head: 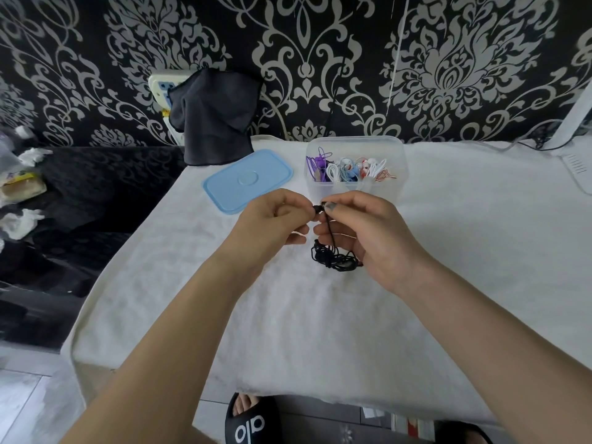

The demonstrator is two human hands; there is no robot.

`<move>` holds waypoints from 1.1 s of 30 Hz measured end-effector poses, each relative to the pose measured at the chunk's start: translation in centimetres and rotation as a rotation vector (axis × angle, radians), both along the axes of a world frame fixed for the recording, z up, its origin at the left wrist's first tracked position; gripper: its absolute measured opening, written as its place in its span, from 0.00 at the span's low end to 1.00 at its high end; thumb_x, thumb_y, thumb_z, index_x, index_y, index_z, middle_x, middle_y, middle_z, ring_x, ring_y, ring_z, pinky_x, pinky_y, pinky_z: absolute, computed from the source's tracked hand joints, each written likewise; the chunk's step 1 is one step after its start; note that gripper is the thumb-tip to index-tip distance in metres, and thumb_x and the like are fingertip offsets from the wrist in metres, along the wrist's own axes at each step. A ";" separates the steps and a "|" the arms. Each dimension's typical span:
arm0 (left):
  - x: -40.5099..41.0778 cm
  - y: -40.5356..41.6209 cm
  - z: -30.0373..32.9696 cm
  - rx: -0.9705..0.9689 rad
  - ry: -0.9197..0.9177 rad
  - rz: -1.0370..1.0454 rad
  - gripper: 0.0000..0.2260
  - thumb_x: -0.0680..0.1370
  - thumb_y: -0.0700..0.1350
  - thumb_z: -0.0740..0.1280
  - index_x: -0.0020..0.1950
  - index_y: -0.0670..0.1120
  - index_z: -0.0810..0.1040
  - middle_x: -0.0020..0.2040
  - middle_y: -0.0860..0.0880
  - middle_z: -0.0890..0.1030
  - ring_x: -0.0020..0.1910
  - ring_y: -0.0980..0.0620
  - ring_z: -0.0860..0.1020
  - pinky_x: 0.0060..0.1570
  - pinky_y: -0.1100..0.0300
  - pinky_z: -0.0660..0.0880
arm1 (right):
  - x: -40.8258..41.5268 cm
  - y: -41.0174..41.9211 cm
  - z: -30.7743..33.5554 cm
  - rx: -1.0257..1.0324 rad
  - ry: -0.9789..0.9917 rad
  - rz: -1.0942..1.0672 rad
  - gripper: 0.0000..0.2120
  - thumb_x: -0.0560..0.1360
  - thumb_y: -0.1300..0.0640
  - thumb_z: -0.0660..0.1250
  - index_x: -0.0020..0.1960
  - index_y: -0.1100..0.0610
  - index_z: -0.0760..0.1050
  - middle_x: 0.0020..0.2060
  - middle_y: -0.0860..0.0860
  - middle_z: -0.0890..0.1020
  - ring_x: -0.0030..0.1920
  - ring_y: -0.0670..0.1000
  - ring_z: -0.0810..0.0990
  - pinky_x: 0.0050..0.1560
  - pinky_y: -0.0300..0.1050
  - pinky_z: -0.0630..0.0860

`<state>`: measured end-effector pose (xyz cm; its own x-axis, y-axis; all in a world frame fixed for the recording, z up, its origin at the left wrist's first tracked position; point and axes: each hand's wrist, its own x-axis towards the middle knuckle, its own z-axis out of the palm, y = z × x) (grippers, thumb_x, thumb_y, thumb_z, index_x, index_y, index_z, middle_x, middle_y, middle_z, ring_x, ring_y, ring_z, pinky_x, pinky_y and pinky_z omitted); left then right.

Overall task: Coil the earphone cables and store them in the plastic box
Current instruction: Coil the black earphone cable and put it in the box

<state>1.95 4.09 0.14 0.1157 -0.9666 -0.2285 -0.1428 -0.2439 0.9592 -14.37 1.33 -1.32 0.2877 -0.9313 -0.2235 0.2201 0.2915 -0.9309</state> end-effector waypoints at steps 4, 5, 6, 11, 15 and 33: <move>0.0 0.1 0.0 -0.031 0.001 -0.029 0.05 0.81 0.38 0.68 0.53 0.43 0.83 0.38 0.51 0.83 0.39 0.57 0.80 0.46 0.62 0.81 | 0.0 0.0 0.3 0.111 -0.100 0.035 0.06 0.80 0.66 0.64 0.49 0.63 0.80 0.38 0.56 0.84 0.36 0.50 0.84 0.38 0.41 0.81; 0.0 0.2 0.0 -0.041 0.003 -0.035 0.05 0.81 0.38 0.67 0.53 0.43 0.83 0.39 0.51 0.83 0.39 0.56 0.80 0.47 0.62 0.81 | 0.0 0.0 0.4 0.135 -0.124 0.036 0.06 0.80 0.66 0.64 0.49 0.63 0.80 0.38 0.56 0.84 0.36 0.50 0.83 0.38 0.40 0.80; -0.1 0.2 0.0 -0.054 0.009 -0.038 0.05 0.81 0.37 0.67 0.52 0.43 0.83 0.40 0.51 0.84 0.40 0.56 0.80 0.47 0.61 0.81 | 0.0 0.0 0.5 0.156 -0.144 0.036 0.06 0.80 0.66 0.64 0.49 0.63 0.80 0.38 0.56 0.83 0.35 0.49 0.83 0.37 0.39 0.80; -0.1 0.2 0.2 -0.087 0.027 -0.035 0.05 0.81 0.38 0.68 0.53 0.44 0.83 0.45 0.46 0.84 0.44 0.54 0.81 0.50 0.60 0.81 | 0.1 0.0 0.7 0.231 -0.245 0.037 0.04 0.80 0.67 0.63 0.50 0.62 0.77 0.35 0.54 0.82 0.32 0.47 0.80 0.33 0.38 0.77; 0.0 0.1 0.2 -0.101 0.032 -0.054 0.06 0.81 0.37 0.68 0.54 0.44 0.84 0.47 0.46 0.85 0.46 0.54 0.82 0.51 0.60 0.81 | 0.0 -0.1 0.8 0.299 -0.297 0.039 0.06 0.80 0.67 0.63 0.46 0.62 0.76 0.34 0.55 0.81 0.30 0.46 0.77 0.30 0.36 0.74; 0.2 0.2 0.1 -0.243 0.021 -0.081 0.07 0.80 0.35 0.69 0.55 0.42 0.85 0.49 0.45 0.87 0.50 0.51 0.85 0.55 0.59 0.80 | 0.0 -0.2 0.7 0.290 -0.316 0.055 0.07 0.80 0.64 0.65 0.43 0.60 0.75 0.34 0.51 0.78 0.26 0.42 0.66 0.27 0.34 0.62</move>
